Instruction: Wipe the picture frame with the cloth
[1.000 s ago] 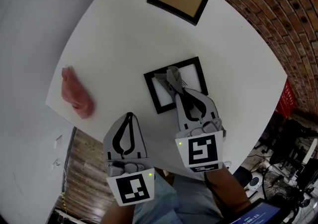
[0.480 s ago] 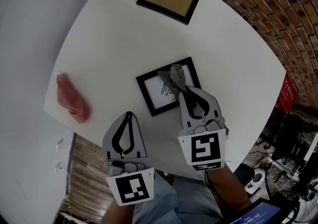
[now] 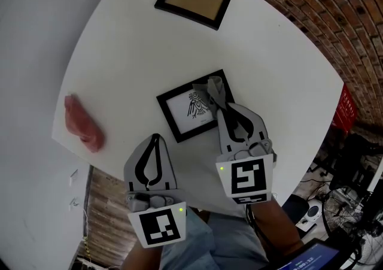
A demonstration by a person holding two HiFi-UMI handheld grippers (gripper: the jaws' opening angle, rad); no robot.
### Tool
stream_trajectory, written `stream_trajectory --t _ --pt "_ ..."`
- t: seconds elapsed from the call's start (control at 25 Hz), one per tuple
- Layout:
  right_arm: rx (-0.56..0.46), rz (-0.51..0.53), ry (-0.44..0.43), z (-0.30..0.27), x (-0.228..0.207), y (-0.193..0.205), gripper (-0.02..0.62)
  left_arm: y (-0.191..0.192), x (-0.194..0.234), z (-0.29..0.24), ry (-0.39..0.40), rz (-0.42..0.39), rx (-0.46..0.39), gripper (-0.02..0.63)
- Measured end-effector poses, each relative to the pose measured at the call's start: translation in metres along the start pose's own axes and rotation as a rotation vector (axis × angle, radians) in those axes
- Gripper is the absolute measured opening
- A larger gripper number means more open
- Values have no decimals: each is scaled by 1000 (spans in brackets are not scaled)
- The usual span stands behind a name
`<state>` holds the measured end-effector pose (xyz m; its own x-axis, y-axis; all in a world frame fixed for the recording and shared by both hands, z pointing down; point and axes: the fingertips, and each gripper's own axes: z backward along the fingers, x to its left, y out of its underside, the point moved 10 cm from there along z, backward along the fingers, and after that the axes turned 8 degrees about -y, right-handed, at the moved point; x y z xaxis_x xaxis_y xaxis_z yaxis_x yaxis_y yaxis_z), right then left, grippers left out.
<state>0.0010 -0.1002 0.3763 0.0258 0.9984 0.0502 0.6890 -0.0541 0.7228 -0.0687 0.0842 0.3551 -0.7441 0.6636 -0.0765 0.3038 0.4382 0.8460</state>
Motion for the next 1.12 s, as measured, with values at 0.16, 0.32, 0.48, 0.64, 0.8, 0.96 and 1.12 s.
stream_trajectory --t 0.16,0.32,0.48,0.64,0.8,0.96,1.12 --pt "3 -2 8 2 -4 1 26 -2 -4 -2 7 -5 -2 9" --pt "7 -8 17 8 -5 1 26 -6 -6 -1 12 -11 -9 9" --pt "11 -5 45 18 -12 4 26 -12 -10 4 14 -18 -28 9" --pt "6 -9 83 37 -19 5 26 -20 -13 16 3 -17 -60 9" --pt "-35 -6 106 60 -21 -2 26 -29 -11 33 -31 -13 -105 9" --pt "-84 1 101 81 -14 -13 26 -36 -9 55 -69 -10 -150 9" --pt "-129 29 76 94 -1 -24 26 -38 -9 80 -106 -2 -175 9"
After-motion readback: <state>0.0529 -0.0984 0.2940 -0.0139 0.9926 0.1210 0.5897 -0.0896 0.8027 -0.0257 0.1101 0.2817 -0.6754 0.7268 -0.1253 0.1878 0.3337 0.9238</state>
